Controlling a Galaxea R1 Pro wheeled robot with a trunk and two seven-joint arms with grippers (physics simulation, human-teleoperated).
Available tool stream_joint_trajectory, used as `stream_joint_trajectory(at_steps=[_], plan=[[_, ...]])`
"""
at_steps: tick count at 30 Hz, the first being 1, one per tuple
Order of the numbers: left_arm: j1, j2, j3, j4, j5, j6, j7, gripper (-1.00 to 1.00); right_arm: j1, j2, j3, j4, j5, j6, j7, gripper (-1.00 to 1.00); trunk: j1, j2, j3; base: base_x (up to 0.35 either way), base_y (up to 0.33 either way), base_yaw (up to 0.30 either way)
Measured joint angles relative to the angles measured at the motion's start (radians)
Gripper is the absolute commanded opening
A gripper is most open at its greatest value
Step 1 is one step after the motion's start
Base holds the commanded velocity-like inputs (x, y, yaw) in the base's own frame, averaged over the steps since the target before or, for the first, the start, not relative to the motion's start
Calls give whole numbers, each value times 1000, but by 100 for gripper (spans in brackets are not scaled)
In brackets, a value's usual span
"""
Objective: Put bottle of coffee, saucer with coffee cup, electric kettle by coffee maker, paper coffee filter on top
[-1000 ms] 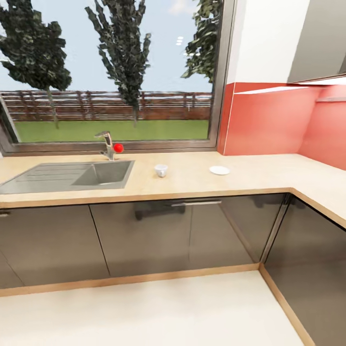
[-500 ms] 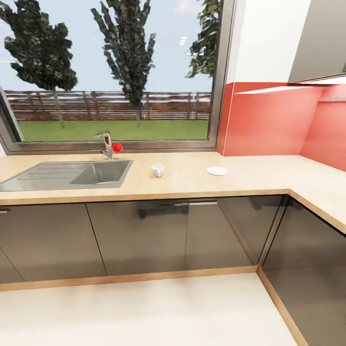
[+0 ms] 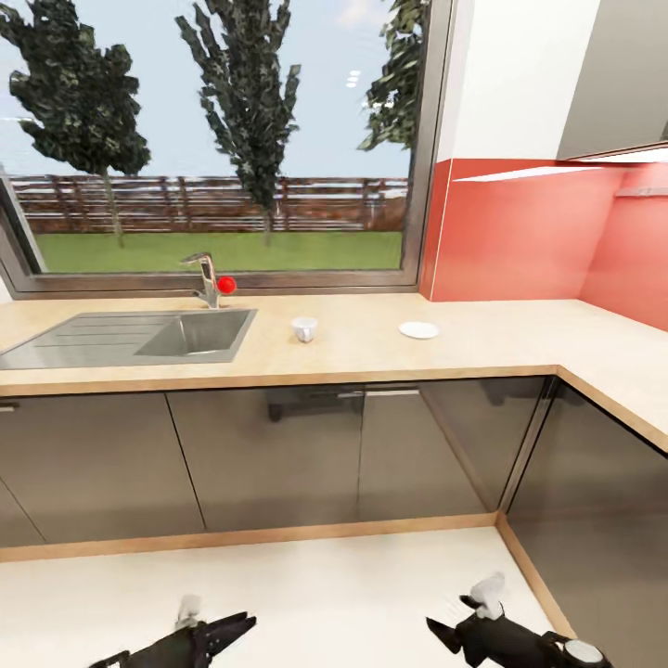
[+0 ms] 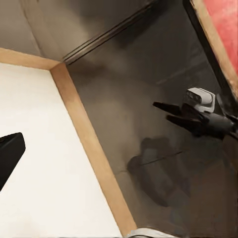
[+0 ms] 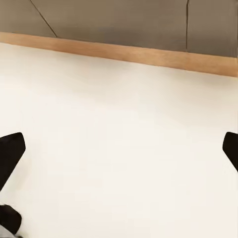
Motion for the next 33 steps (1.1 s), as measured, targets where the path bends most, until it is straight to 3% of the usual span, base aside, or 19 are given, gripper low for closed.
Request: stream_joint_trajectory(at_steps=[3, 4, 7, 10, 11, 12, 15, 19, 21, 22, 23, 25, 26, 28, 30, 31, 33], plan=[[0, 12, 57, -144, -1, 88, 0, 100, -11, -3, -2, -113, -40, 96, 43, 100, 0, 0, 0, 0, 0, 0], [0, 17, 102, -228, 0, 150, 2, 100, -26, -5, -2, -169, -67, 148, 60, 100, 0, 0, 0, 0, 0, 0], [0, 22, 181, -354, 0, 251, 29, 100, -57, -17, -3, -238, -97, 214, 76, 100, 0, 0, 0, 0, 0, 0], [0, 24, 263, -482, 0, 351, 99, 100, -106, -29, -4, -287, -119, 274, 85, 100, 0, 0, 0, 0, 0, 0], [0, 25, 310, -566, 3, 413, 162, 100, -145, -35, -4, -308, -131, 320, 88, 100, 0, 0, 0, 0, 0, 0], [0, 25, 330, -612, 2, 442, 196, 100, -170, -38, -4, -316, -134, 345, 90, 100, 0, 0, 0, 0, 0, 0], [0, 23, 370, -735, 4, 522, 280, 100, -252, -44, -5, -331, -142, 422, 92, 100, 0, 0, 0, 0, 0, 0], [0, 16, 399, -846, 6, 595, 340, 100, -377, -50, -6, -340, -149, 526, 94, 100, 0, 0, 0, 0, 0, 0], [-10, 5, 424, -883, 7, 624, 362, 100, -483, -59, -29, -342, -150, 605, 95, 100, 0, 0, 0, 0, 0, 0], [-27, -6, 436, -895, 8, 639, 375, 100, -541, -64, -57, -340, -151, 637, 95, 100, 0, 0, 0, 0, 0, 0], [-93, -42, 449, -899, 11, 691, 426, 100, -649, -80, -104, -314, -142, 670, 94, 100, 0, 0, 0, 0, 0, 0], [-142, -76, 453, -893, 10, 718, 471, 100, -729, -98, -121, -272, -145, 682, 92, 100, 0, 0, 0, 0, 0, 0], [-189, -118, 456, -885, 13, 735, 521, 100, -793, -129, -130, -204, -142, 686, 92, 100, 0, 0, 0, 0, 0, 0], [-244, -163, 460, -875, 12, 746, 577, 100, -866, -171, -135, -111, -142, 690, 91, 100, 0, 0, 0, 0, 0, 0], [-348, -243, 464, -832, 15, 758, 675, 100, -1017, -254, -140, 120, -138, 692, 91, 100, 0, 0, 0, 0, 0, 0], [-378, -264, 465, -814, 14, 760, 696, 100, -1058, -273, -140, 186, -140, 694, 91, 100, 0, 0, 0, 0, 0, 0], [-498, -331, 468, -727, 18, 764, 752, 100, -1209, -328, -140, 407, -128, 694, 88, 100, 0, 0, 0, 0, 0, 0]])
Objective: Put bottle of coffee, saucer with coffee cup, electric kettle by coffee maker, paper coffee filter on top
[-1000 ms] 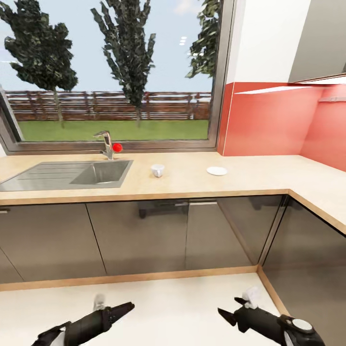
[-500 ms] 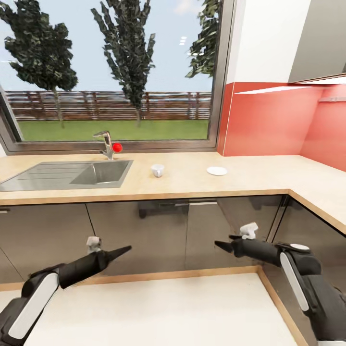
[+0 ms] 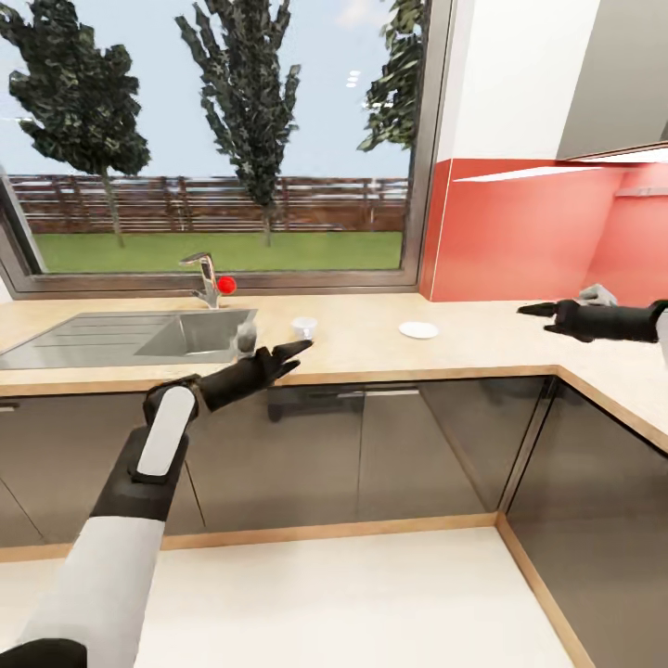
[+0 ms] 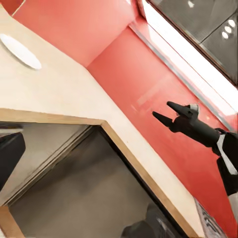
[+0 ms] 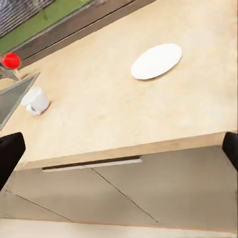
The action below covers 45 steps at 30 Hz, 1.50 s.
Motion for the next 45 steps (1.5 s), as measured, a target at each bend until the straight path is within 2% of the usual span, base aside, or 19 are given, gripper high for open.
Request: stream_joint_trajectory(at_steps=[2, 3, 4, 5, 6, 7, 9, 14, 21, 32, 45], plan=[[-65, -31, 1, 61, -2, 1, 16, 100, -65, -18, 1, 83, 21, 0, -8, 100, 0, 0, 0, 0, 0, 0], [-136, -66, 12, 160, -2, -1, 29, 100, -125, -33, 2, 156, 57, 0, -25, 100, 0, 0, 0, 0, 0, 0], [-158, -75, 22, 193, -2, -2, 33, 100, -140, -37, 2, 173, 66, 1, -29, 100, 0, 0, 0, 0, 0, 0], [-192, -101, 89, 244, 0, -3, 39, 100, -165, -43, 2, 206, 84, 1, -35, 100, 0, 0, 0, 0, 0, 0], [-205, -113, 125, 264, -1, -4, 40, 100, -174, -48, 1, 221, 91, 2, -37, 100, 0, 0, 0, 0, 0, 0], [-214, -121, 148, 276, -1, -4, 41, 100, -177, -50, 1, 230, 96, 2, -37, 100, 0, 0, 0, 0, 0, 0], [-221, -129, 168, 287, -1, -5, 42, 100, -180, -52, 2, 239, 100, 2, -38, 100, 0, 0, 0, 57, -47, 0], [-227, -135, 184, 298, -1, -4, 43, 100, -181, -54, 2, 288, 106, 2, -38, 100, 0, 0, 0, 154, -159, 0], [-228, -135, 188, 300, -1, -3, 43, 100, -181, -54, 3, 336, 106, 2, -37, 100, 0, 0, 0, 209, -235, 0], [-228, -135, 186, 299, -1, -3, 43, 100, -181, -54, 4, 348, 106, 2, -38, 100, 0, 0, 0, 220, -251, 8], [-228, -136, 186, 297, -1, -3, 41, 100, -180, -53, 4, 356, 107, 2, -38, 100, 0, 0, 4, 123, -144, 220]])
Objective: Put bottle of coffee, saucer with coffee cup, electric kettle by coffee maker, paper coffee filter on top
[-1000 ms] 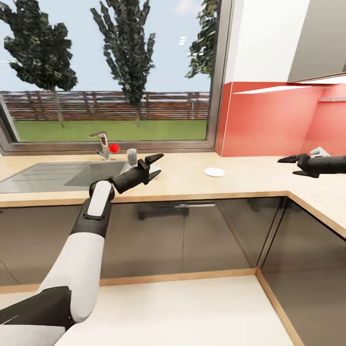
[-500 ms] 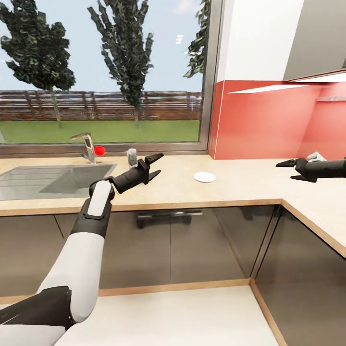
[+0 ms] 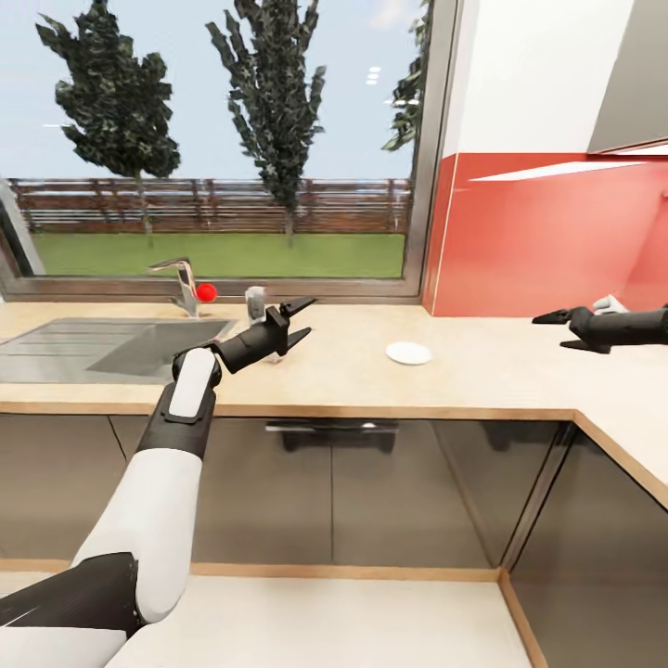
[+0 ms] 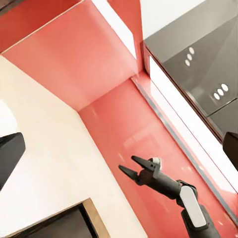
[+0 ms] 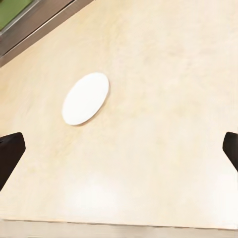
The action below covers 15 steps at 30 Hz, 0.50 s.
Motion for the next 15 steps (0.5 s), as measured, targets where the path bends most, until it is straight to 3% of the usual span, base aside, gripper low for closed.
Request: stream_joint_trajectory(at_steps=[3, 11, 15], plan=[[0, 0, 0, 0, 0, 0, 0, 100, 0, 1, 0, 10, 0, 0, 0, 100, 0, 0, 1, 108, -26, 251], [0, 0, 0, 0, 0, 0, 0, 100, 0, 1, 0, 17, 0, 0, 0, 100, 0, 0, 2, 219, -78, 44], [0, 0, -2, 0, 0, 0, 0, 100, 0, 2, 0, 23, 1, 0, 0, 100, 0, 0, 2, 217, -171, 178]])
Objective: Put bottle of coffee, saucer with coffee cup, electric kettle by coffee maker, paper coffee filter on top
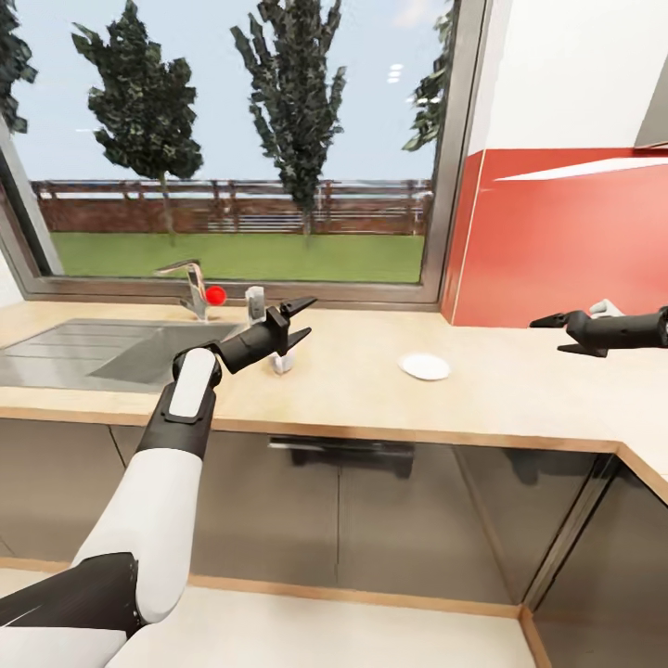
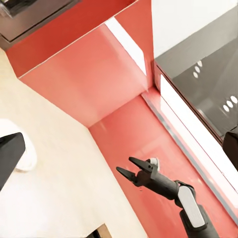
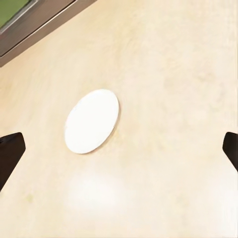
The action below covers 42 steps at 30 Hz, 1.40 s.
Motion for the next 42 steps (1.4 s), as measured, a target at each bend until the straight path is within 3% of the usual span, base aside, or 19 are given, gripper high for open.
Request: stream_joint_trajectory(at_steps=[13, 37, 38, 41, 42], plan=[[-1, -12, -38, 0, 0, -3, 1, 100, 31, 3, 4, 5, 1, -1, 0, 100, 0, 0, 0, 217, -184, 177], [-1, -15, -41, 6, 0, -3, 2, 100, 32, 4, 4, 10, 1, -1, 0, 100, 0, 0, 0, 123, -77, 4], [-1, -20, -81, 15, 0, -3, 2, 100, 32, 5, 4, 21, 1, -2, 0, 100, 0, 0, 0, 2, -1, 0], [-1, -23, -122, 20, 0, -4, 3, 100, 32, 6, 4, 25, 0, -1, 0, 100, 0, 0, 0, 30, -43, -14], [-1, -23, -142, 59, -3, -10, 3, 100, 32, 6, 4, 28, 0, -1, 0, 100, 0, 0, 0, 45, -74, -88]])
